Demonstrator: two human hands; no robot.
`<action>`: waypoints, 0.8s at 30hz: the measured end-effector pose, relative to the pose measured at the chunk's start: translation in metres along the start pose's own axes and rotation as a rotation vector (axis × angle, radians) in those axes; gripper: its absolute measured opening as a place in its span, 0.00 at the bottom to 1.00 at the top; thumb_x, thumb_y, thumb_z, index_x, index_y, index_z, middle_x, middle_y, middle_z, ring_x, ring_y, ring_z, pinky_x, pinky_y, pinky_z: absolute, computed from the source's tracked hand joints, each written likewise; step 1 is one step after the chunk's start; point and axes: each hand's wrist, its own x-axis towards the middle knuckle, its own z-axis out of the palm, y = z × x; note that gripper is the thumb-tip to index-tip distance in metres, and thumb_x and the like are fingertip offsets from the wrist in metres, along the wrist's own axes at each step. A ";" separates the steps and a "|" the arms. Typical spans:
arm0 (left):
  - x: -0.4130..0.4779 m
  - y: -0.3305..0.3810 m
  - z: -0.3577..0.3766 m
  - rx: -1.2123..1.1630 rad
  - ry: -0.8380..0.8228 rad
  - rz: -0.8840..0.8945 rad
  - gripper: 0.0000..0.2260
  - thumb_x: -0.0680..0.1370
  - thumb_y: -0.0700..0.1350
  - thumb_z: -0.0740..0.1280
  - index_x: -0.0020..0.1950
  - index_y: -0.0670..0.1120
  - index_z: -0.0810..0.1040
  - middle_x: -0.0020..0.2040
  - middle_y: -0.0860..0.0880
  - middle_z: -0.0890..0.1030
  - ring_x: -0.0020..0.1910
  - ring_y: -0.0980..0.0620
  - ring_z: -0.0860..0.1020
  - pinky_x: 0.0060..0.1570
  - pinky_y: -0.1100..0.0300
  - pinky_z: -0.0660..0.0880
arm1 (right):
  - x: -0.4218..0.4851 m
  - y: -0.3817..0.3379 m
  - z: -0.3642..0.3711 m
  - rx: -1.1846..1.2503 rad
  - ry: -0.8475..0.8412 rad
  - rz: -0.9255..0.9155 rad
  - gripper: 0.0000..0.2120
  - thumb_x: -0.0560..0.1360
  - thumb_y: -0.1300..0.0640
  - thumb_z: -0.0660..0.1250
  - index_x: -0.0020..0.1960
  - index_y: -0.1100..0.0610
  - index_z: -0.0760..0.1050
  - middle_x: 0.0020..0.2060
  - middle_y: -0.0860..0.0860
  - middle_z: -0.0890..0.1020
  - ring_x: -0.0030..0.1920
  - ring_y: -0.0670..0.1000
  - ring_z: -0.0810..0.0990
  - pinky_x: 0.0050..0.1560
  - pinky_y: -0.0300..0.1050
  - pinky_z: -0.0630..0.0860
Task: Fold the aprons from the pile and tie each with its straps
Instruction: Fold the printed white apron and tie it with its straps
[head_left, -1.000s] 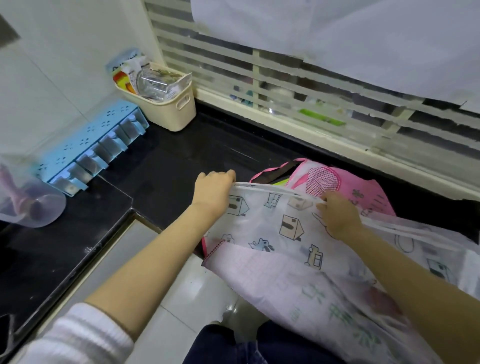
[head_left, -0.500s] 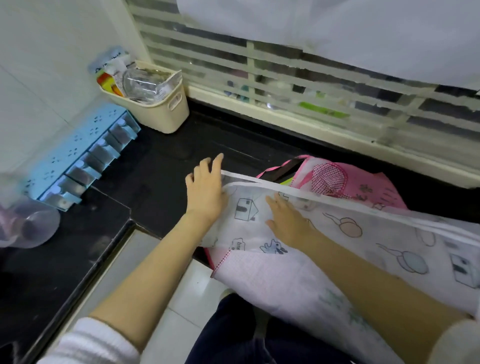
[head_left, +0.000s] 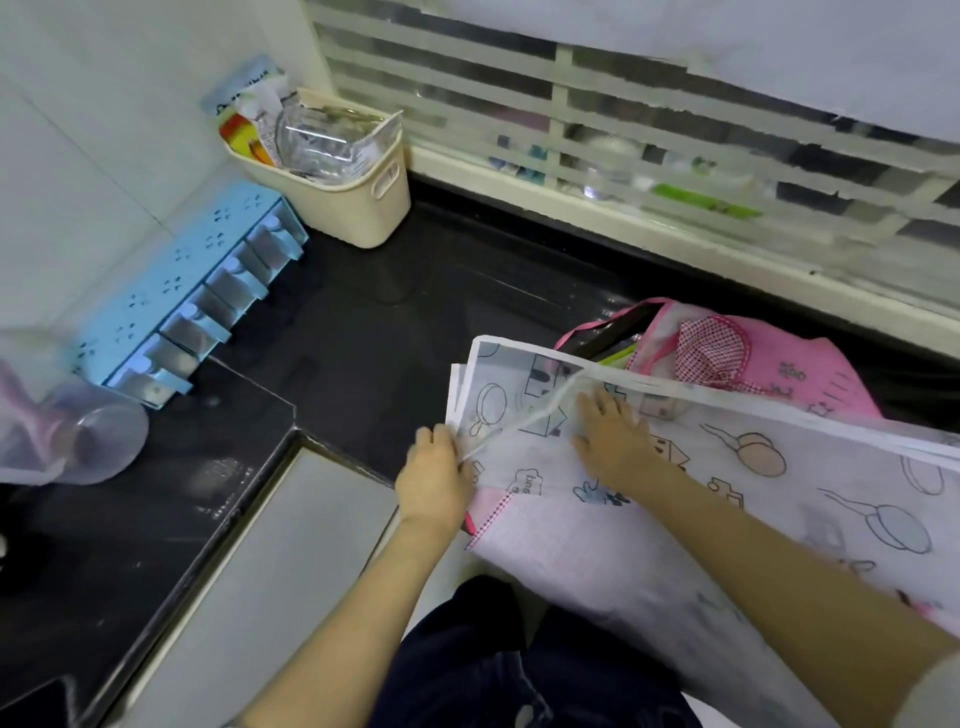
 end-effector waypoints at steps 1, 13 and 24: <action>-0.001 -0.003 -0.001 -0.064 -0.032 0.024 0.04 0.78 0.43 0.63 0.48 0.43 0.69 0.46 0.49 0.69 0.41 0.51 0.69 0.38 0.59 0.66 | 0.000 -0.001 0.000 0.003 -0.002 0.004 0.30 0.81 0.53 0.53 0.77 0.57 0.42 0.77 0.55 0.44 0.76 0.58 0.46 0.72 0.64 0.53; 0.032 0.008 -0.037 -0.931 -0.126 0.145 0.10 0.81 0.44 0.60 0.39 0.48 0.69 0.38 0.45 0.72 0.39 0.50 0.69 0.42 0.54 0.69 | -0.001 0.012 -0.008 0.193 0.072 0.032 0.31 0.81 0.46 0.54 0.77 0.58 0.47 0.77 0.55 0.50 0.76 0.58 0.50 0.73 0.62 0.54; 0.043 -0.038 -0.019 -0.214 -0.136 0.102 0.05 0.79 0.47 0.62 0.48 0.46 0.69 0.43 0.50 0.74 0.47 0.48 0.72 0.47 0.54 0.70 | -0.003 0.013 -0.006 0.101 -0.010 0.021 0.30 0.81 0.45 0.51 0.78 0.56 0.44 0.77 0.53 0.44 0.77 0.54 0.44 0.74 0.61 0.44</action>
